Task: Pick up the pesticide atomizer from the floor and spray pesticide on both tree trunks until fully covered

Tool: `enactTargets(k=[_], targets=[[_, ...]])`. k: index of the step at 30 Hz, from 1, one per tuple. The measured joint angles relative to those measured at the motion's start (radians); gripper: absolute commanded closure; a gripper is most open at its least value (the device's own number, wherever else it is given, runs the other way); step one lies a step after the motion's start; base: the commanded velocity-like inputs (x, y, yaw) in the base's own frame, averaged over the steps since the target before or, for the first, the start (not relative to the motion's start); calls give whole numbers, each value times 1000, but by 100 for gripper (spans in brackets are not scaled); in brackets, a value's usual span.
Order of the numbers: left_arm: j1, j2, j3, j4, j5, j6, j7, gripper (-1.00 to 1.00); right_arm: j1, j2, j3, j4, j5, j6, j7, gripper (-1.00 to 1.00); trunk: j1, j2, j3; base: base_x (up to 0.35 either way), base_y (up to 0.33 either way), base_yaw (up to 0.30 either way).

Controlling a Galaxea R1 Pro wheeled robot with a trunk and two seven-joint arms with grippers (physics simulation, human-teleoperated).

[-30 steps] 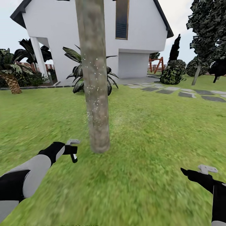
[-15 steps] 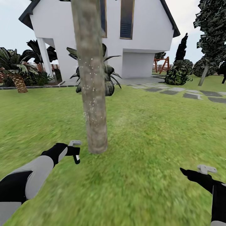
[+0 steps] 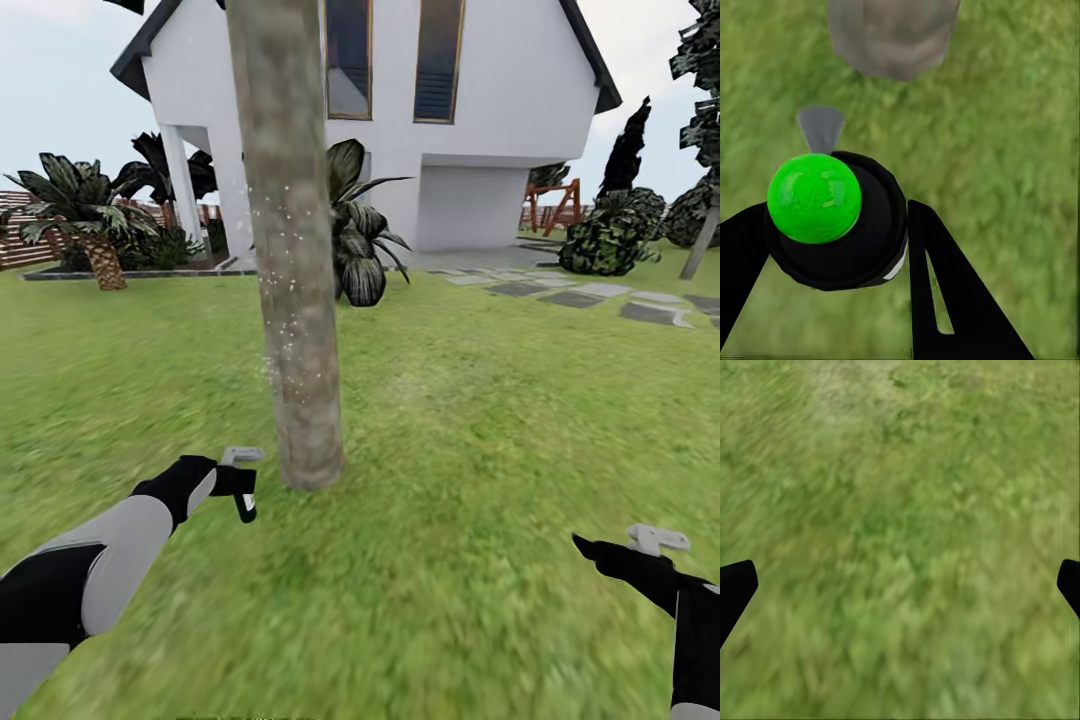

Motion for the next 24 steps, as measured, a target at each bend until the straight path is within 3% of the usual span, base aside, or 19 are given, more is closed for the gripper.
enactTargets(k=[24], targets=[[0,-23,0,2,-1,0,0,100,0,0,0,0,0,0,-1,-100,0,0,0,0,-321,251]])
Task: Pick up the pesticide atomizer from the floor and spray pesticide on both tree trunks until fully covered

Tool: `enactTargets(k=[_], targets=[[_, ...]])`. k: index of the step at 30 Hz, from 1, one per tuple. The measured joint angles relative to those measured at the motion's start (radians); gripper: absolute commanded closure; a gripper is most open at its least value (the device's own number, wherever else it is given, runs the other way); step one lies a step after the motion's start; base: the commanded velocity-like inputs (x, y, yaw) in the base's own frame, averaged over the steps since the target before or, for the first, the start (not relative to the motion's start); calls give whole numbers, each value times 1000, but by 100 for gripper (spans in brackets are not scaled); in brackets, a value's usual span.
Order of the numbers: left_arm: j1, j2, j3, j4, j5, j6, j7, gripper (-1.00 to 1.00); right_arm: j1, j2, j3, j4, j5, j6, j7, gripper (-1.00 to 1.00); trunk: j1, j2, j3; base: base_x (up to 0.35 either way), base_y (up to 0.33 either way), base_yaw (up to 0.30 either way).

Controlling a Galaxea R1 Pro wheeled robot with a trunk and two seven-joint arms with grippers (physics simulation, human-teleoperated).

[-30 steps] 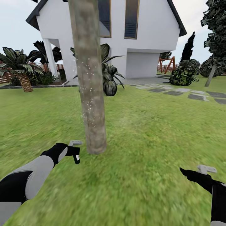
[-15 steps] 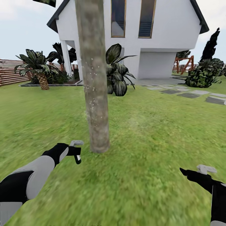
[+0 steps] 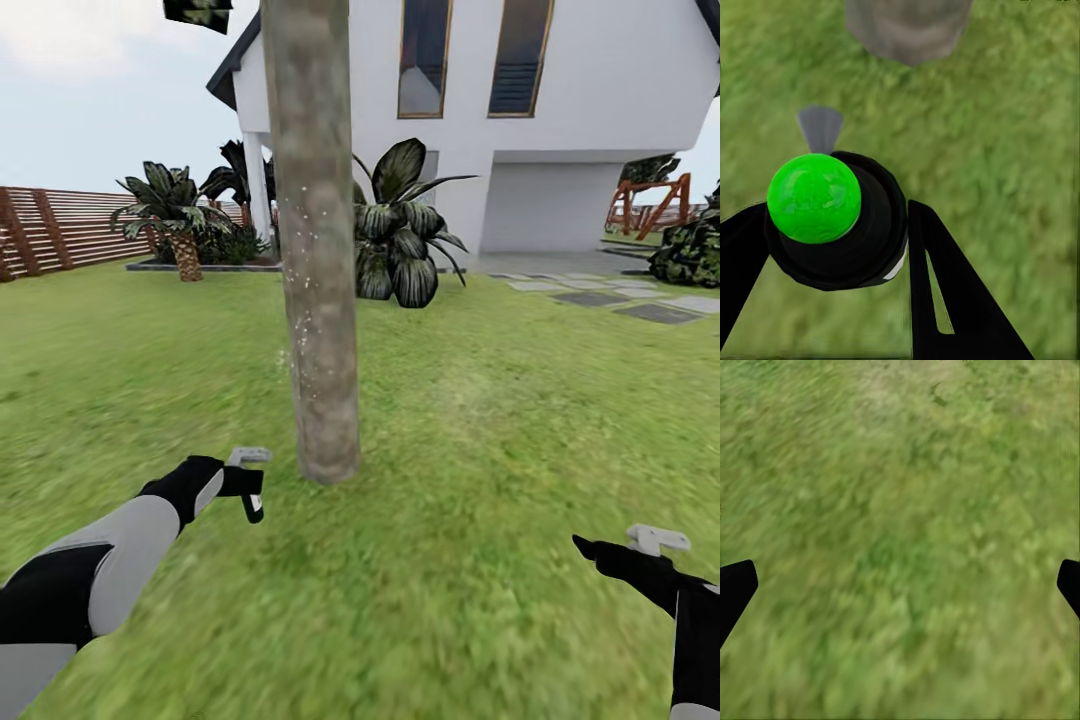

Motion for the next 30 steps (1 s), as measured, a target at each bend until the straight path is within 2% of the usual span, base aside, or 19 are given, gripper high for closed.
enactTargets(k=[12,30], targets=[[0,-2,0,1,-1,0,0,100,0,0,0,0,0,0,0,-100,0,0,0,0,-321,243],[0,-2,0,1,-1,-2,0,100,0,0,0,0,0,0,1,-100,0,0,0,109,-316,13]])
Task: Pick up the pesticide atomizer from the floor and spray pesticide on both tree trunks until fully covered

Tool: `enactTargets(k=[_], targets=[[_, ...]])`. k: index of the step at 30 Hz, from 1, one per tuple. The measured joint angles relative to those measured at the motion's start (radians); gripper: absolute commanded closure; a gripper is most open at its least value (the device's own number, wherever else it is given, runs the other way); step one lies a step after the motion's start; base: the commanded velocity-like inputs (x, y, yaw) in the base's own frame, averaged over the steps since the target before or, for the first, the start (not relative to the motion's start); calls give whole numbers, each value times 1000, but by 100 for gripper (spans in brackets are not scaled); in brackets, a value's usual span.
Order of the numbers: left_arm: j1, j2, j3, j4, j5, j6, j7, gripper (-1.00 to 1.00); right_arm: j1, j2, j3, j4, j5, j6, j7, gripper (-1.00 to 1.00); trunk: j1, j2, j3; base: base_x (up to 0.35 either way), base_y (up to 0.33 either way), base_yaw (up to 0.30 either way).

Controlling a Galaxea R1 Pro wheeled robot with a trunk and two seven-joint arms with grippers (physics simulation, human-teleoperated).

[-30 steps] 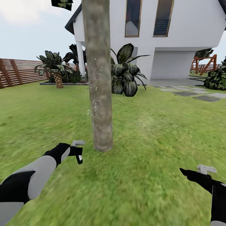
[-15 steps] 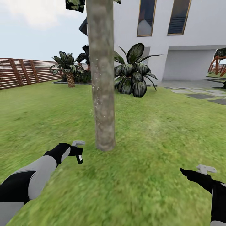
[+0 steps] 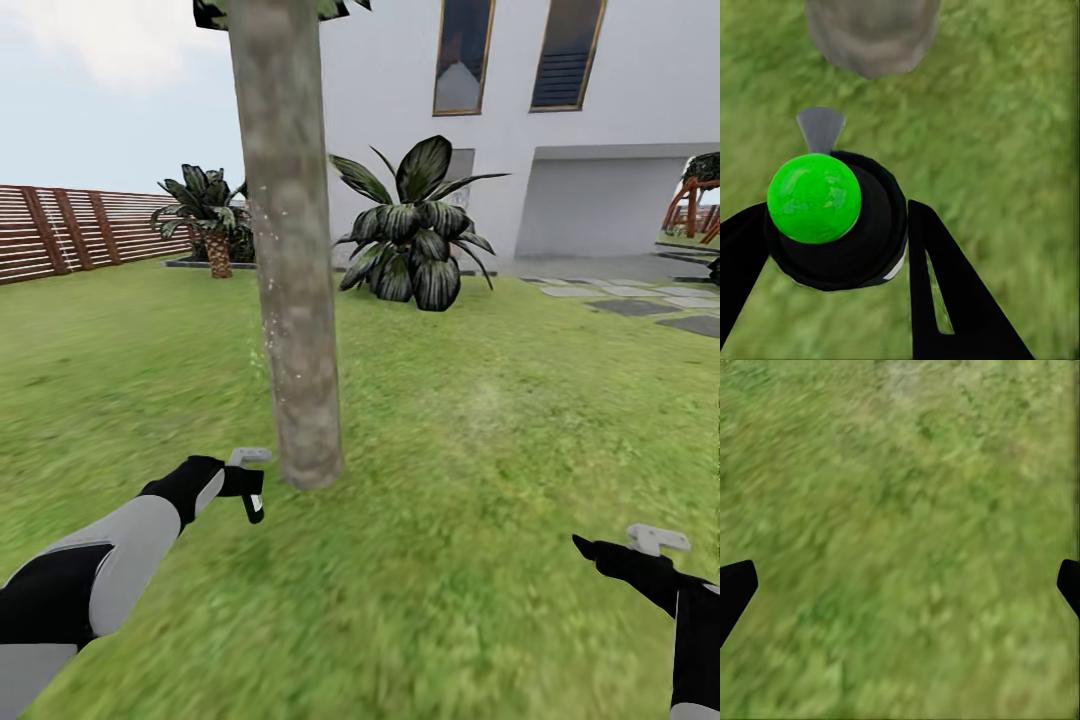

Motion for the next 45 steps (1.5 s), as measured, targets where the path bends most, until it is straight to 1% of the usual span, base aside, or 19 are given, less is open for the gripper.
enactTargets(k=[5,14,16,18,20,21,22,23,24,26,28,30,33,35,36,38,39,43,45], targets=[[0,0,0,0,0,0,0,100,0,0,0,0,0,0,0,-100,0,0,0,150,-311,30],[1,0,0,2,1,0,0,100,0,0,0,-1,0,0,0,-100,0,0,0,139,-311,228],[25,0,-2,7,-2,1,0,100,0,-1,-1,-1,0,0,0,-100,0,0,0,127,-311,196],[34,0,-4,6,-4,9,1,100,0,-1,-1,-1,0,0,0,-100,0,0,0,60,-312,74],[37,0,-7,5,-7,49,1,100,0,-2,0,0,0,0,0,-100,0,0,0,21,-307,26],[37,0,-8,3,-8,84,1,100,0,-2,0,0,0,0,0,-100,0,0,0,9,-214,11],[38,0,-9,-2,-10,134,1,100,0,-2,-1,1,0,0,0,-100,0,0,0,5,-137,7],[38,0,-9,-8,-11,159,2,100,0,-2,-1,1,0,0,0,-100,0,0,0,3,-70,3],[38,1,-12,-24,-23,181,1,100,1,-3,-1,1,0,0,0,-100,0,0,0,1,-36,2],[37,1,-22,-63,-67,215,0,100,0,-6,-1,1,0,0,-1,-100,0,0,0,1,-14,1],[35,2,-27,-112,-116,299,-1,100,0,-8,-1,3,0,-1,-1,-100,0,0,0,0,-4,0],[34,2,-28,-202,-137,373,-1,100,1,-8,-2,3,0,-1,-1,-100,0,0,0,0,-1,0],[29,2,-34,-263,-143,448,-1,100,0,-8,-2,4,0,-1,-1,-100,0,0,0,0,0,0],[20,-3,-44,-298,-140,469,-2,100,1,-8,-2,4,0,-1,-1,-100,0,0,0,0,0,0],[10,-5,-46,-311,-141,474,-3,100,1,-8,-2,4,0,-1,-1,-100,0,0,0,0,0,0],[-15,-8,-48,-323,-143,528,-4,100,0,-8,-2,4,0,-1,-2,-100,0,0,0,0,0,-7],[-31,-9,-49,-325,-143,541,-4,100,0,-9,-2,4,0,-1,-2,-100,0,0,0,0,0,-105],[-73,-10,-49,-326,-142,554,-5,100,0,-9,-2,5,0,-1,-1,-100,0,0,0,0,0,-203],[-82,-12,-49,-326,-142,556,-6,100,1,-9,-2,5,0,0,-1,-100,0,0,0,0,0,-70]])
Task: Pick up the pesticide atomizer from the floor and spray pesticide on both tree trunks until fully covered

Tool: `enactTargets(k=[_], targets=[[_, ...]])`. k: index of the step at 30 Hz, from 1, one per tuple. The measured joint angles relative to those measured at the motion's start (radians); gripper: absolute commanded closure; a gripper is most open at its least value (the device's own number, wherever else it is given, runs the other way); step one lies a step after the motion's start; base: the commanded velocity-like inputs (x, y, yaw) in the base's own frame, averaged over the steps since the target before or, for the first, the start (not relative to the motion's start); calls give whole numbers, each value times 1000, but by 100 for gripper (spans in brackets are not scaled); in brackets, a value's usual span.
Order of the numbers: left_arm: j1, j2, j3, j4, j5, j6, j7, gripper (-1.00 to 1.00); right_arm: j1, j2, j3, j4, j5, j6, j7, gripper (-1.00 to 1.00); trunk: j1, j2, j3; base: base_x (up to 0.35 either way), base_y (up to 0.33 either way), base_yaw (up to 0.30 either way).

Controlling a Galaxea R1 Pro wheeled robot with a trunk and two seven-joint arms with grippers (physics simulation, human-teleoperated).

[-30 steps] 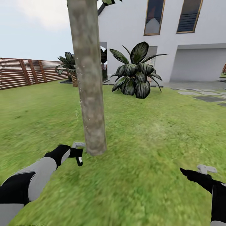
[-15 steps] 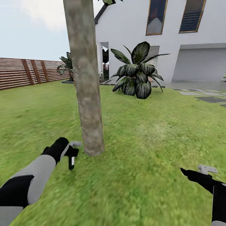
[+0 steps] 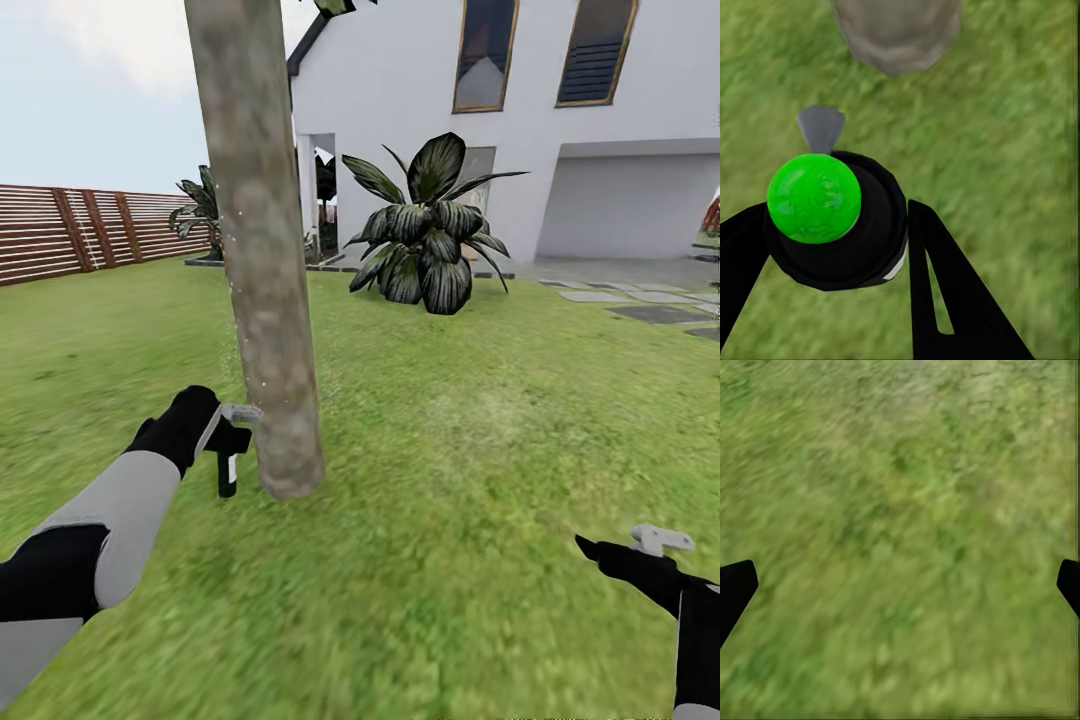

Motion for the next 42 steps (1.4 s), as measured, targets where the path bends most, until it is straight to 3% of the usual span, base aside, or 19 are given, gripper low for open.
enactTargets(k=[5,9,17,23,30,37,42], targets=[[-16,0,0,0,2,2,-19,100,0,0,0,0,0,0,0,-100,0,0,0,0,0,-13],[-68,0,0,0,1,4,-56,100,-1,0,0,-1,0,0,0,-100,0,0,0,0,0,0],[-141,0,0,0,2,7,-64,100,0,0,0,0,0,0,0,-100,0,0,0,0,0,0],[-227,-1,0,4,2,12,-94,100,-1,0,0,0,-1,0,0,-100,0,0,0,0,0,0],[-299,-27,-1,10,4,15,-95,100,-1,0,-1,0,-1,0,0,-100,0,0,0,0,0,0],[-404,-30,-2,93,1,16,-95,100,-1,0,-1,0,-1,0,-1,-100,0,0,0,0,0,0],[-470,-30,-49,99,1,18,-95,100,0,0,-1,0,-1,0,-2,-100,0,0,0,0,0,0]])
